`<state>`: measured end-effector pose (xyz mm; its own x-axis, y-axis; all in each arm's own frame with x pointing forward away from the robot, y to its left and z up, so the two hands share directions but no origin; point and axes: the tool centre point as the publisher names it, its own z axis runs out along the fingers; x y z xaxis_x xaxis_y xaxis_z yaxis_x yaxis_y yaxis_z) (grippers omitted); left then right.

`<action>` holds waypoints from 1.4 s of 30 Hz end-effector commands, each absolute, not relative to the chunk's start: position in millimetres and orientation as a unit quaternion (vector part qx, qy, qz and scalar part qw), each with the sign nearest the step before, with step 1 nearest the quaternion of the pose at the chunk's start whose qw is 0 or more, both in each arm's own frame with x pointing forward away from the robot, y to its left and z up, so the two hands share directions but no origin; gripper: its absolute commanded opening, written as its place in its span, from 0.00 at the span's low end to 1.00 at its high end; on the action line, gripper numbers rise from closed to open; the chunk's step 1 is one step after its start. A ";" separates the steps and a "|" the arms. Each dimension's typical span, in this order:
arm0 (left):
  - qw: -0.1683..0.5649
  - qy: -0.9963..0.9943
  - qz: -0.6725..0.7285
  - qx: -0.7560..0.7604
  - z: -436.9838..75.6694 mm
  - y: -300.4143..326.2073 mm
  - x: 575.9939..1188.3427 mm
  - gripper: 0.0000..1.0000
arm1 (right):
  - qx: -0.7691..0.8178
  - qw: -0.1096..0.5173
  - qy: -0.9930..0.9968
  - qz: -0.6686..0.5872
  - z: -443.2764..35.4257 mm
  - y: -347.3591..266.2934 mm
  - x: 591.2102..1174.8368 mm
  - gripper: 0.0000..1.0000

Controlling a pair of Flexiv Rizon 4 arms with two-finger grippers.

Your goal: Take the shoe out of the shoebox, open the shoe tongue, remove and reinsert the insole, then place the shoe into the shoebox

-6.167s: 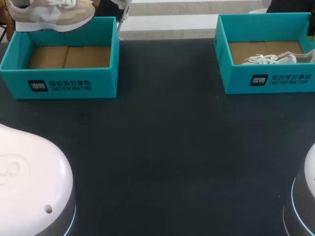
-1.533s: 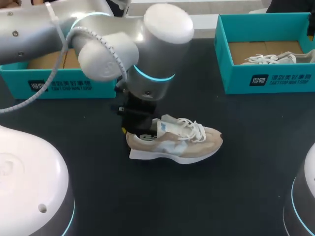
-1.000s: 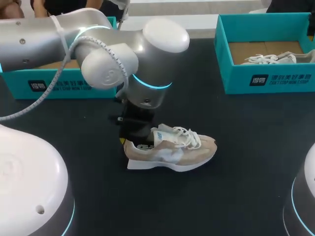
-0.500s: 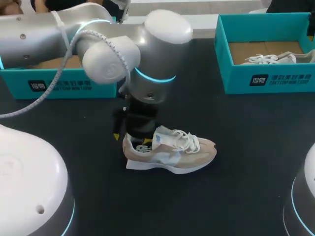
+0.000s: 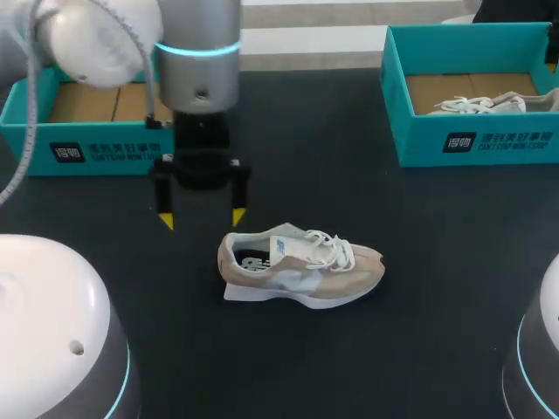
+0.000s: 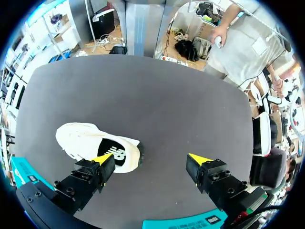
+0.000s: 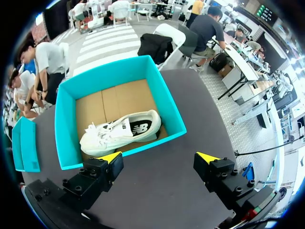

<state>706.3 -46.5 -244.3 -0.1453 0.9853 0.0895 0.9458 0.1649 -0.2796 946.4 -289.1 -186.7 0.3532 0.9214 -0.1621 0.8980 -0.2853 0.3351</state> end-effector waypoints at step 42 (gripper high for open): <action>-0.034 -0.871 0.456 -0.178 -291.6 90.7 728.6 1.00 | 0.801 0.187 0.568 0.032 -187.2 -289.5 946.4 1.00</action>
